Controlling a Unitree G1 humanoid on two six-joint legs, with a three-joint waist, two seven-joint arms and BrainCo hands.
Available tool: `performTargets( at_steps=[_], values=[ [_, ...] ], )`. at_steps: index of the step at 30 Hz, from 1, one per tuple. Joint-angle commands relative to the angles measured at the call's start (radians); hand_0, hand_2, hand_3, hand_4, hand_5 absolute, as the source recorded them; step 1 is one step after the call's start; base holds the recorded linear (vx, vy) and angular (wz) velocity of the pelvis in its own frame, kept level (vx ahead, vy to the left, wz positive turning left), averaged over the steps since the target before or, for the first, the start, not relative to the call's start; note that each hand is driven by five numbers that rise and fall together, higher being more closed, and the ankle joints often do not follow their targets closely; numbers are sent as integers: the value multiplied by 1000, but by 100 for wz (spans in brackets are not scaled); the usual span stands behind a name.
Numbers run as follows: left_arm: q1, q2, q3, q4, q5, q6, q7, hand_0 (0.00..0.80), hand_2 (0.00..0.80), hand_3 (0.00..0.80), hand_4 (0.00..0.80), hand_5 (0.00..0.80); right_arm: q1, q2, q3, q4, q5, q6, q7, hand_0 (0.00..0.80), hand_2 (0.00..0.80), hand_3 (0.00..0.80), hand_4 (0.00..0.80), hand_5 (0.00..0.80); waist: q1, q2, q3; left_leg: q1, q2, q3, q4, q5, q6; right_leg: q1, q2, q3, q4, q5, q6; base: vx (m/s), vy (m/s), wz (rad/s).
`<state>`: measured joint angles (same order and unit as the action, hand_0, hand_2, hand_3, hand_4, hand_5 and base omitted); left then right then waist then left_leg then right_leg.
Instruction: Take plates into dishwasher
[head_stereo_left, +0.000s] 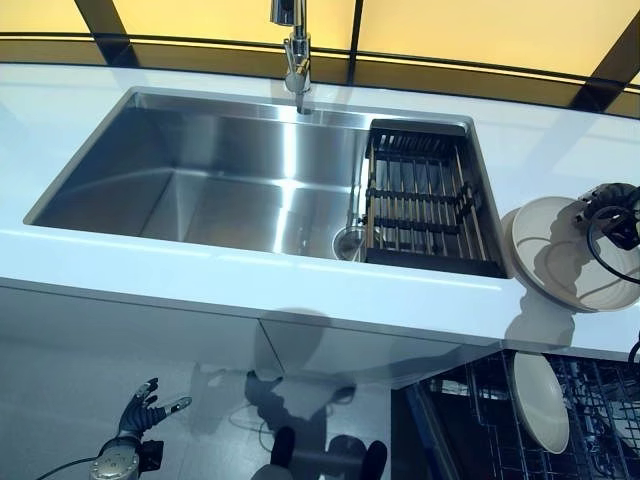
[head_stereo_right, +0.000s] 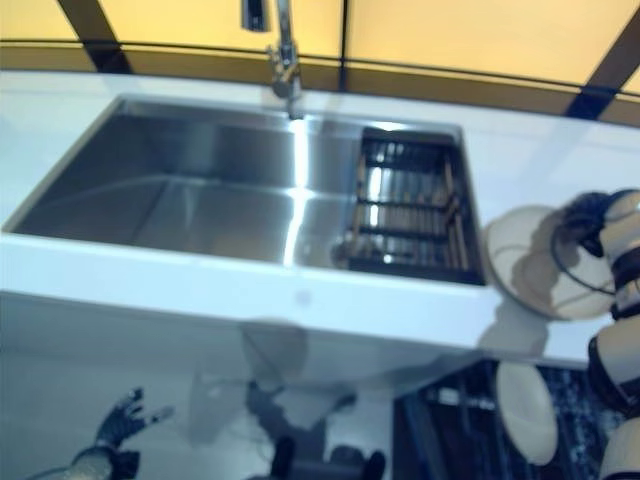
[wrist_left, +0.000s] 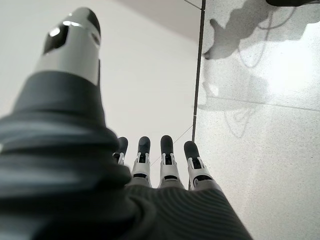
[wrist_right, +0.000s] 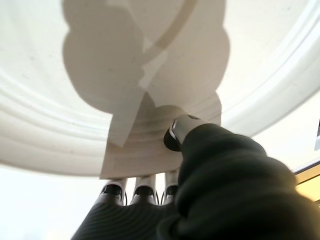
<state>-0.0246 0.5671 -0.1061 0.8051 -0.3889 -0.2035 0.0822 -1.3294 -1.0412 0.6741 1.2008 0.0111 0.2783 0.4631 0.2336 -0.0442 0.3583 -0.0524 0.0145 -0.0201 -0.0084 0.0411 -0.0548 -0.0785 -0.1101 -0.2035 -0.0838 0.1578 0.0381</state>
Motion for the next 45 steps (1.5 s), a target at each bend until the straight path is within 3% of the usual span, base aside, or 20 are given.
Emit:
performTargets(
  at_steps=[1,9,10,11,12,31,45],
  values=[
    [-14,20,-26,-21,-54,-45,17,0,0,0,0,0,-35,-69,58,2,-38,-16,-26,800,800,800,800,800,17,1,-13,-65,-17,-80,-37,57,23,-2,-30,-40,106,-67,43,0,0,0],
    [-9,22,-20,-21,-54,-44,12,0,0,0,0,0,-34,-86,49,6,-45,-19,-38,800,800,800,800,800,16,-2,-14,-63,-17,-78,-39,57,23,0,-30,-40,105,-67,43,0,0,0],
    [-9,22,-20,-21,-54,-44,12,0,0,0,0,0,-33,-86,48,7,-45,-18,-42,599,599,599,599,599,16,-2,-14,-63,-17,-78,-38,57,23,1,-29,-40,104,-67,43,0,0,0],
    [-10,22,-19,-20,-53,-44,12,0,0,0,0,0,-33,-86,47,8,-44,-17,-44,201,201,201,201,201,16,-3,-13,-63,-17,-78,-38,57,23,2,-29,-40,104,-67,43,0,0,0],
    [-9,22,-19,-22,-52,-44,12,0,0,0,0,0,-33,-86,46,8,-44,-14,-46,0,0,0,0,0,16,-4,-14,-62,-16,-78,-39,57,23,2,-28,-39,104,-66,43,0,0,0],
    [-4,16,-15,-7,-36,-24,18,0,0,0,0,0,-27,-111,33,-3,-56,-21,-82,0,0,0,0,0,11,-23,-42,-39,-14,-75,-41,50,28,23,-28,-34,104,-69,46,0,0,0],
    [13,-14,-11,29,-32,-12,40,0,0,0,0,0,-45,-162,-5,-122,-46,-13,-408,0,0,0,0,0,-22,-33,-71,-10,-13,-52,-50,36,36,37,-28,-9,99,-66,55,9,26,-1]
  ],
)
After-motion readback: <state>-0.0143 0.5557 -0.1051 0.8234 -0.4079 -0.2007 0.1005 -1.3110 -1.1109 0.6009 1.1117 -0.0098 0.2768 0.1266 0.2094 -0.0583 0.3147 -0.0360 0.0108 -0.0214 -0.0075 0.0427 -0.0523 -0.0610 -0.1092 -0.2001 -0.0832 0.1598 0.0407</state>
